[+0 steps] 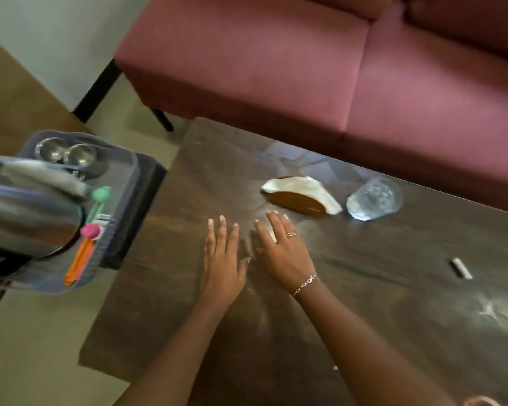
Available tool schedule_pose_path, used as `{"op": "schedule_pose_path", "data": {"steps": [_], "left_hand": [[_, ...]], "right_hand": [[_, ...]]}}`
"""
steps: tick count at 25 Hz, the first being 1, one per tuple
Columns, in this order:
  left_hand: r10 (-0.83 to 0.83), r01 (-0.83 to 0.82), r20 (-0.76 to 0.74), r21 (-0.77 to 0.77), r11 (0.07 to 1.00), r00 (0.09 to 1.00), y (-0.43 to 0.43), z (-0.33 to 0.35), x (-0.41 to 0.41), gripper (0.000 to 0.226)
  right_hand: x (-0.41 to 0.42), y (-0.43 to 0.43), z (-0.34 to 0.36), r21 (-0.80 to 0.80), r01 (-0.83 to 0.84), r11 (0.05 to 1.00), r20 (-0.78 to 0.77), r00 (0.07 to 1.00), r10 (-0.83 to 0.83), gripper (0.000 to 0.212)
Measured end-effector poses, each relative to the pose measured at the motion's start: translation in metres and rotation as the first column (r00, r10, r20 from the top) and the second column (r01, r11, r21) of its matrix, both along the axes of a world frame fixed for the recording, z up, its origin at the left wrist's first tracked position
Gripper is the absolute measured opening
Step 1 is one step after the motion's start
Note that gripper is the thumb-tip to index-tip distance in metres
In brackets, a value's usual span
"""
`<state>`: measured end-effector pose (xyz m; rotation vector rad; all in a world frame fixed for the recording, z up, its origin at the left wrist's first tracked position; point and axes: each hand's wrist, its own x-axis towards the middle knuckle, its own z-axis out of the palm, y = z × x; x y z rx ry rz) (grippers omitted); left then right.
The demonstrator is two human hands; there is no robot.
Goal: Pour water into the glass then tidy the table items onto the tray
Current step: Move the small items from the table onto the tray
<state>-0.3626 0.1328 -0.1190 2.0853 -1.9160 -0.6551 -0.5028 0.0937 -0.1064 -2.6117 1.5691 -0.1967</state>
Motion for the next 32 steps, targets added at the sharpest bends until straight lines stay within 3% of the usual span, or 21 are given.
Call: {"op": "schedule_pose_path", "data": {"steps": [7,10,11,13,16,18,23,28,32], "left_hand": [[-0.313,0.317,-0.069,0.06,0.947,0.947,0.013,0.005,-0.161,0.067],[-0.465,0.468,-0.073,0.03,0.883,0.882,0.005,0.013,-0.22,0.062],[-0.536,0.538,-0.051,0.023,0.843,0.843,0.001,0.014,-0.239,0.059],[-0.688,0.688,0.036,0.022,0.725,0.725,-0.012,0.011,-0.278,0.056],[-0.802,0.805,0.124,0.036,0.593,0.585,-0.035,0.0,-0.333,0.05],[-0.836,0.841,0.143,0.039,0.54,0.53,-0.047,-0.011,-0.373,0.046],[-0.873,0.871,0.139,0.099,0.481,0.467,-0.059,-0.04,-0.437,0.053],[-0.915,0.916,0.258,0.177,0.361,0.311,-0.065,-0.045,-0.463,0.047],[-0.89,0.915,0.377,0.202,0.349,0.256,-0.065,-0.041,-0.475,0.03]], "right_hand": [[-0.183,0.051,0.01,-0.013,0.264,0.965,0.042,0.964,-0.263,0.04],[-0.259,0.072,0.01,0.024,0.488,0.872,0.109,0.866,-0.488,0.036],[-0.288,0.081,0.008,0.065,0.614,0.787,0.144,0.775,-0.616,0.038],[-0.35,0.102,0.003,0.157,0.837,0.525,0.184,0.497,-0.848,0.033],[-0.427,0.133,-0.006,0.254,0.96,0.114,0.153,0.077,-0.985,0.023],[-0.463,0.146,-0.019,0.33,0.944,-0.009,0.078,-0.036,-0.996,0.022],[-0.499,0.15,-0.05,0.462,0.886,-0.031,0.004,-0.037,-0.999,0.037],[-0.505,0.149,-0.07,0.453,0.891,-0.034,0.02,-0.049,-0.999,0.024],[-0.508,0.147,-0.069,0.436,0.9,0.006,0.052,-0.019,-0.998,0.016]]}}
